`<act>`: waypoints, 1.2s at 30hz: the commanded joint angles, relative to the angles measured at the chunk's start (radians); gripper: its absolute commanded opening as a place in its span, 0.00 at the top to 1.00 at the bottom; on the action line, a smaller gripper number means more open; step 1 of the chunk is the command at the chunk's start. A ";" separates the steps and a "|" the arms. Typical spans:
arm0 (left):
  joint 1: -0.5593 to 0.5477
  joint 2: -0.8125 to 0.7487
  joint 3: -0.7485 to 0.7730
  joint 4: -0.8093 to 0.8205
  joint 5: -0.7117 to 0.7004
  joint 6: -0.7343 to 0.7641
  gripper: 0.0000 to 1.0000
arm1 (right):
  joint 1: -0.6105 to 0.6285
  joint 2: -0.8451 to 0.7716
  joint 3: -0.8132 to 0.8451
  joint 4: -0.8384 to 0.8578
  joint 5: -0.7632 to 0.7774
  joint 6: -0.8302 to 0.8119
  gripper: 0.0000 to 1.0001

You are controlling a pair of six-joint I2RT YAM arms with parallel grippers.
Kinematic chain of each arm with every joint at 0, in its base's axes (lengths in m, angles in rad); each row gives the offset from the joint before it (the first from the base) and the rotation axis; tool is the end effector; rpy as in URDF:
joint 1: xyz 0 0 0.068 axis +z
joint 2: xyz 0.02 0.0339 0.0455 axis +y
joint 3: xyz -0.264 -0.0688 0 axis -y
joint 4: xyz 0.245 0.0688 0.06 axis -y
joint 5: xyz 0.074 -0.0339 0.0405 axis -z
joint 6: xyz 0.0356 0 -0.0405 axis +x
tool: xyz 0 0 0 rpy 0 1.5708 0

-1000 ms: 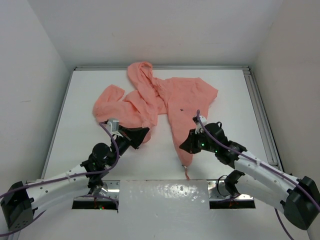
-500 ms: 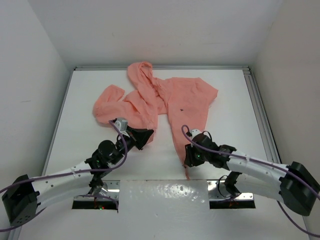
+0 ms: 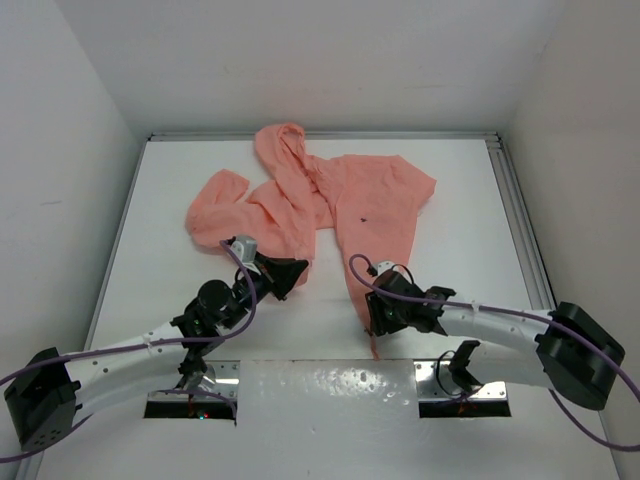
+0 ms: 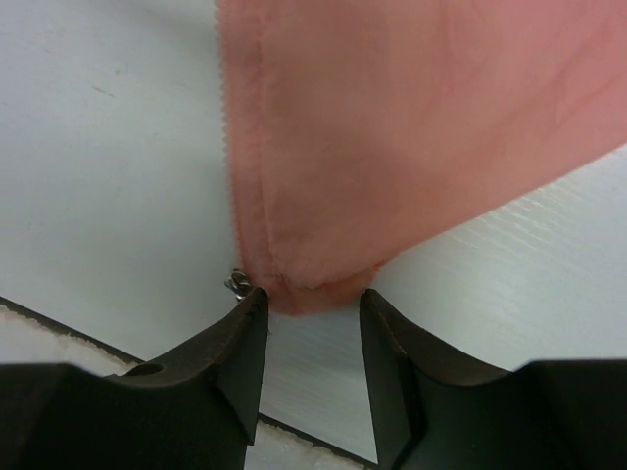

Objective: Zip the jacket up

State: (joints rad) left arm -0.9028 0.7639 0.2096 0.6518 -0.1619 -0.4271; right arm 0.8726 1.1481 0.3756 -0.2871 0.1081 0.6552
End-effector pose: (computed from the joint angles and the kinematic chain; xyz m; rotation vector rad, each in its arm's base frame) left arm 0.1147 -0.1361 0.2288 0.2294 1.5322 -0.9513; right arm 0.1203 0.1374 0.1308 -0.2525 2.6625 0.3789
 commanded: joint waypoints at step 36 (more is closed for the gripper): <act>0.005 -0.009 0.088 -0.032 -0.051 -0.076 1.00 | 0.065 -0.136 -0.125 0.811 -0.073 0.274 1.00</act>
State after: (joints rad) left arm -0.9028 0.7662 0.2420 0.6102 -0.1951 -0.4698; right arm 0.9321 1.0569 0.2619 0.1501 -0.0002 0.8459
